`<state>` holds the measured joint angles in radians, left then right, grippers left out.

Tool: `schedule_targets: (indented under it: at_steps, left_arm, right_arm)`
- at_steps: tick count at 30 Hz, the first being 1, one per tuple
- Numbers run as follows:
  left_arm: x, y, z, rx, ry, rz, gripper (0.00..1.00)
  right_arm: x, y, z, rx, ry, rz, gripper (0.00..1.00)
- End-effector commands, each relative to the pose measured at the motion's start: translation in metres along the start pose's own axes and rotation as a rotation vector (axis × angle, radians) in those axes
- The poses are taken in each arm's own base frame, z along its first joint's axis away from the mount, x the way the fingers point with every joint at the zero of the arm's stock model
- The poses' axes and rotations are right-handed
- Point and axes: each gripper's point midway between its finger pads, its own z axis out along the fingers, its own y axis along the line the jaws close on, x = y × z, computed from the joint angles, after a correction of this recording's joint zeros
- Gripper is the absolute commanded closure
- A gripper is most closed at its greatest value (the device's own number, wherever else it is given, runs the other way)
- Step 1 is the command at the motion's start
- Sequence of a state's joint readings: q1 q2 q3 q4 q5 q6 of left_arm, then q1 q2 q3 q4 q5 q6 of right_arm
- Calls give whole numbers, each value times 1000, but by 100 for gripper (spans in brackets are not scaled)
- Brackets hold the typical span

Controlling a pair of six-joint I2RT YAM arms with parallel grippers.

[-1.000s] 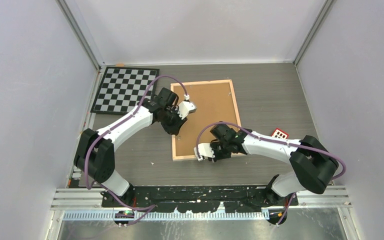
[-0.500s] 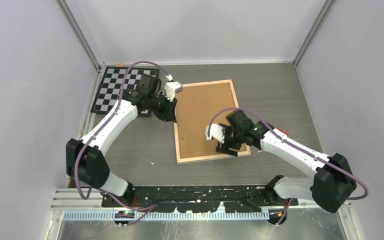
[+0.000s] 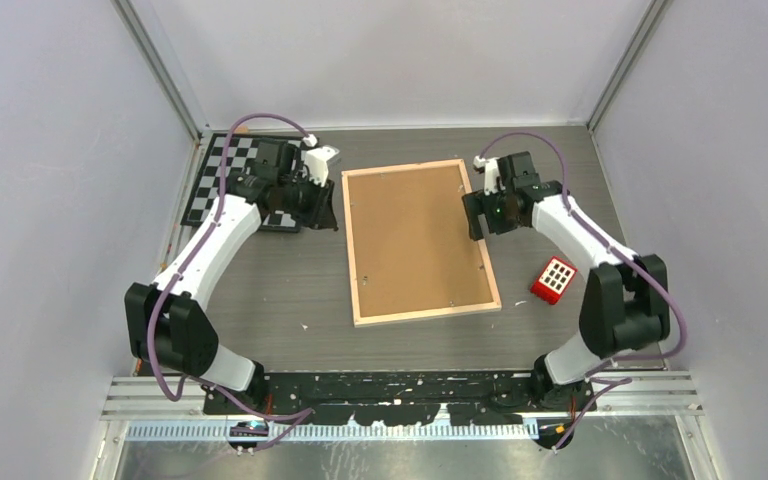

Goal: Take the photo out of the frame

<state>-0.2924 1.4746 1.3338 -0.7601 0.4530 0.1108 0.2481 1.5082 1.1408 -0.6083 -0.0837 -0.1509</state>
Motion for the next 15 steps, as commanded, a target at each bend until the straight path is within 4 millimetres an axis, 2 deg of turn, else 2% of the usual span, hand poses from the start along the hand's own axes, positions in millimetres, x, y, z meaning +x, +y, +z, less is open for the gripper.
schedule_targets:
  at_steps: [1,4,7,15]
  left_arm:
    - [-24,3,-14,-30,-66,19,100]
    - [-25,7,-16,-41,-63,23,100]
    - [-26,9,-18,-46,-65,24,100]
    - [-23,12,-19,-52,-52,29,100]
  right_arm:
    - [-12,-29,14,51,12,217,12]
    - [-13,-43,33,74,45,287,19]
    - [-14,-45,49,61,71,307,29]
    - [-18,-38,80,-6,90,328,37]
